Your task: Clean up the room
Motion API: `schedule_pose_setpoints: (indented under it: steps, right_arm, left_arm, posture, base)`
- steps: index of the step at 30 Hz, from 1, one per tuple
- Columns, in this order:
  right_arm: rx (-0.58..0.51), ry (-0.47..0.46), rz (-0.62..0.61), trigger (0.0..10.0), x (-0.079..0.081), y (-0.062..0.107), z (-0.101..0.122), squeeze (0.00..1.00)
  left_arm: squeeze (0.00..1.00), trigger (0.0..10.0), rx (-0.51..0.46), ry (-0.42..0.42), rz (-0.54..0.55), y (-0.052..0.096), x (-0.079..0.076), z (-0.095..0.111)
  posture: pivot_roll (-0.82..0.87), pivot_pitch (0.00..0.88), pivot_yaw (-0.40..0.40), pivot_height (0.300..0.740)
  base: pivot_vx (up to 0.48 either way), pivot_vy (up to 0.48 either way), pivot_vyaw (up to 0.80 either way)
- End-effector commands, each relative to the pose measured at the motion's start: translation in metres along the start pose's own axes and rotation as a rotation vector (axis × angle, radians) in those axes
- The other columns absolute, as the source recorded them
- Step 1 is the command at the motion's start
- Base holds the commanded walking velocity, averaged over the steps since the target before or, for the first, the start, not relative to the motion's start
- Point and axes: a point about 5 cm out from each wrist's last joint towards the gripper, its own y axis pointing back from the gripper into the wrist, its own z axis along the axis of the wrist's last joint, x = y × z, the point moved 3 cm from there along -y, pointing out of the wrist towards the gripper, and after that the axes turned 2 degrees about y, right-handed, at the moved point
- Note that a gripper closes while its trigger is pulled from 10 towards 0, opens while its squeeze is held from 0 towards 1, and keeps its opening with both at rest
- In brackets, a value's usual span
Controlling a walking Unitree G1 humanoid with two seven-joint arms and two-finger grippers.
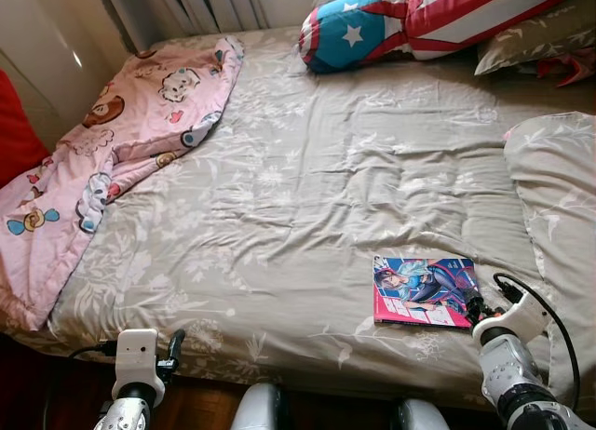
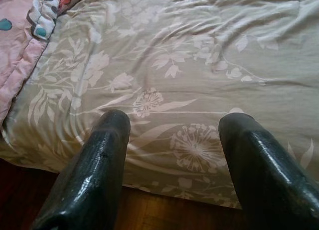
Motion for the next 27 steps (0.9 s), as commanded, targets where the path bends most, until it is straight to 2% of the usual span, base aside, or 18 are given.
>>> schedule_pose_setpoints:
  steps: [1,4,5,8,9,11,15,20,27]
  right_arm:
    - [0.031,0.062,0.004,10.0,-0.001,0.004,-0.016,0.00]
    - [0.036,0.144,0.070,10.0,0.004,0.010,-0.031,0.00]
    - [0.059,0.165,0.102,10.0,0.006,0.015,-0.045,0.00]
    - [0.109,0.199,0.119,10.0,0.002,0.023,-0.066,0.00]
    - [0.151,0.249,0.121,10.0,-0.001,0.029,-0.079,0.00]
    - [0.189,0.283,0.129,10.0,-0.003,0.034,-0.090,0.00]
    - [0.236,0.337,0.146,10.0,-0.006,0.039,-0.102,0.00]
    - [0.302,0.422,0.161,10.0,-0.010,0.044,-0.113,0.00]
    - [0.418,0.467,0.135,10.0,-0.026,0.055,-0.133,0.00]
  left_arm:
    - [0.00,10.0,0.053,-0.004,0.016,0.004,0.003,-0.013]
    - [0.00,10.0,0.096,0.021,0.038,0.003,0.001,-0.022]
    - [0.00,10.0,0.135,0.050,0.057,0.003,-0.001,-0.030]
    - [0.00,10.0,0.197,0.080,0.067,0.004,-0.008,-0.042]
    - [0.00,10.0,0.232,0.089,0.074,0.006,-0.010,-0.050]
    - [0.00,10.0,0.256,0.096,0.081,0.007,-0.013,-0.054]
    - [0.00,10.0,0.294,0.103,0.085,0.008,-0.018,-0.061]
    - [0.00,10.0,0.375,0.118,0.092,0.014,-0.027,-0.074]
    - [0.00,10.0,0.485,0.120,0.094,0.025,-0.029,-0.092]
  posture:
    - [0.02,0.154,0.138,0.655]
    - [0.00,0.134,0.119,0.655]
    - [-0.01,0.119,0.104,0.655]
    - [-0.02,0.082,0.079,0.673]
    - [-0.03,0.060,0.065,0.683]
    - [-0.04,0.044,0.050,0.693]
    - [-0.05,0.002,0.020,0.708]
    - [-0.06,0.000,-0.007,0.738]
    - [-0.04,0.000,-0.017,0.740]
  base:
    - [0.000,0.000,0.00]
    - [0.000,0.000,0.00]
    - [0.000,0.000,0.00]
    - [0.000,0.000,0.00]
    - [0.000,0.000,0.00]
    - [0.000,0.000,0.00]
    - [0.000,0.000,0.00]
    - [0.000,0.000,0.00]
    - [0.000,0.000,0.00]
